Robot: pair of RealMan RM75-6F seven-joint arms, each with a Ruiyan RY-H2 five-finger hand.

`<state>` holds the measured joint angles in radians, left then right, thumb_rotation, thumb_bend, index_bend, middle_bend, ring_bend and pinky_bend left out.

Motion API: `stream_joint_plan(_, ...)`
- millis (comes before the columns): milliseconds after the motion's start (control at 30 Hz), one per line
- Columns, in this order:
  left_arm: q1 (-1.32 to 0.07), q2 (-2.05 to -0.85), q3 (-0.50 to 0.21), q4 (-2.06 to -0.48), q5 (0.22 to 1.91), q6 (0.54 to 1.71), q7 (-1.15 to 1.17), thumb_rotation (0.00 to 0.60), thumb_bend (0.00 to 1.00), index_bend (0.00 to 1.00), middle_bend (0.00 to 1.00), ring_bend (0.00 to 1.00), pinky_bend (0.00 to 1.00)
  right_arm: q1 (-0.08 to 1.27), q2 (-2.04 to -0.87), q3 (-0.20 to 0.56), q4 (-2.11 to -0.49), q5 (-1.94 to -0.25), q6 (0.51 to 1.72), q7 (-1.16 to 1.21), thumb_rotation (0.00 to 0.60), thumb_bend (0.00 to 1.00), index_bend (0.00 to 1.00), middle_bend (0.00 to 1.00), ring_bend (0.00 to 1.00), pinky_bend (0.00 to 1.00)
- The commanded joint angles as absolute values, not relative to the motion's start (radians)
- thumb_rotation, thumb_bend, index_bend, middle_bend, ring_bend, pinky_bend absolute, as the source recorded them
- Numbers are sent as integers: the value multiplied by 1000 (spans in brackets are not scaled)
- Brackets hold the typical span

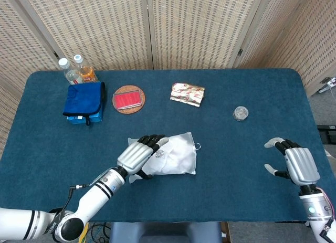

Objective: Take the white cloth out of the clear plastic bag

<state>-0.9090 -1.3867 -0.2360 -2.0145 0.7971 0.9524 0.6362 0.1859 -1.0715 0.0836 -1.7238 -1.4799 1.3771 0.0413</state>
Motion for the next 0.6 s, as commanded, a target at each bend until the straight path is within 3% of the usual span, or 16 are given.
stream_joint_plan(33,-933,-1414,-224,-1990,772,957,638,600,0,0,0,0,80,187,-1073,84,-1725,-1479,1375,40,600,118,403,336,325,451)
stream_joint_plan(600,-1074,-1496,-193,-1892,550,963,695,600,0,0,0,0,75,182,-1078,76,-1718,-1479,1373,45,600,119,403,335,325,451)
